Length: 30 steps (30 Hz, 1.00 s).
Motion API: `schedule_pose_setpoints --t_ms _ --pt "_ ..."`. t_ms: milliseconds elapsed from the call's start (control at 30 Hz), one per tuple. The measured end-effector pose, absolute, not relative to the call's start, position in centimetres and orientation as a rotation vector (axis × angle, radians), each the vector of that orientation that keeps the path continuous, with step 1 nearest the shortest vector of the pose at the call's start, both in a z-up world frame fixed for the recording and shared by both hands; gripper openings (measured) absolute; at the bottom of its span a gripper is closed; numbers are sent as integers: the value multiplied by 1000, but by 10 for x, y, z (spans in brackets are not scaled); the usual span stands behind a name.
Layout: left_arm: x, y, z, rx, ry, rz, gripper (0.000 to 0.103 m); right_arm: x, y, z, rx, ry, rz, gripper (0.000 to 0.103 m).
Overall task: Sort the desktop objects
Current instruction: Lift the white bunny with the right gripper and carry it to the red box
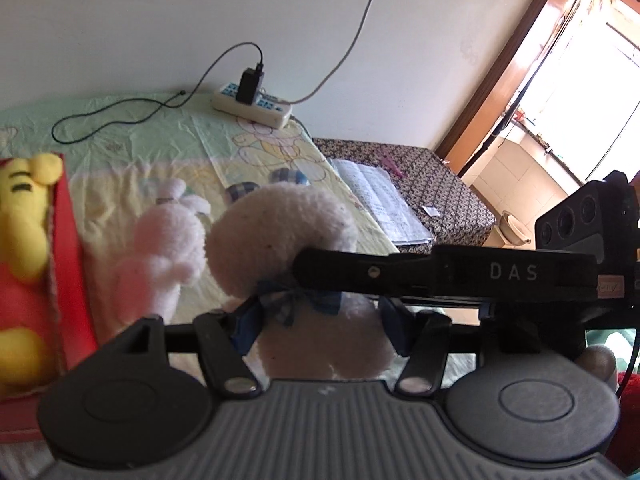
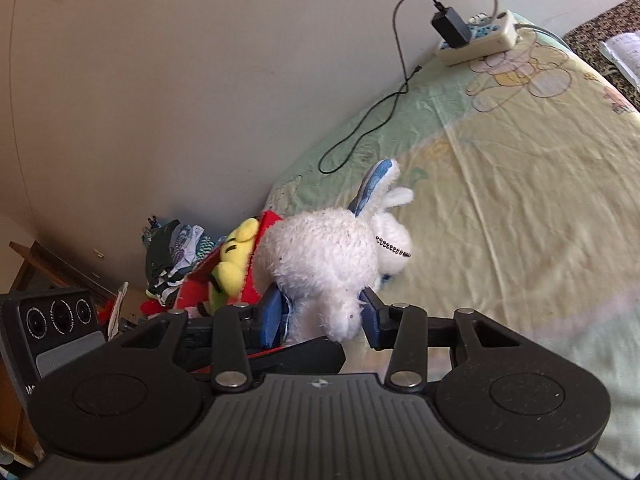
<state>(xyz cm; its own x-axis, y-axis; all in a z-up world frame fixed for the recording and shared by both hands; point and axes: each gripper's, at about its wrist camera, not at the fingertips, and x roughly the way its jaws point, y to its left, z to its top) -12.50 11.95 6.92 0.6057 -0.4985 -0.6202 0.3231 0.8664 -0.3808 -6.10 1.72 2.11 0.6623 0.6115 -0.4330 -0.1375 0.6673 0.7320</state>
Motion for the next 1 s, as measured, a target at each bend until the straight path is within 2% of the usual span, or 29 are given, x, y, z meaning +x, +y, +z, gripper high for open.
schedule_pose_setpoints --t_ms 233,400,633,1000 --pt "-156 196 111 -214 657 -469 61 -65 87 57 715 596 522 45" --pt "-170 250 121 -215 617 -441 61 -60 148 75 635 530 556 45" --pt "-174 305 116 -214 619 -399 61 -41 208 69 616 525 591 45" --pt "-154 358 76 -270 706 -380 61 -13 256 48 548 615 576 45"
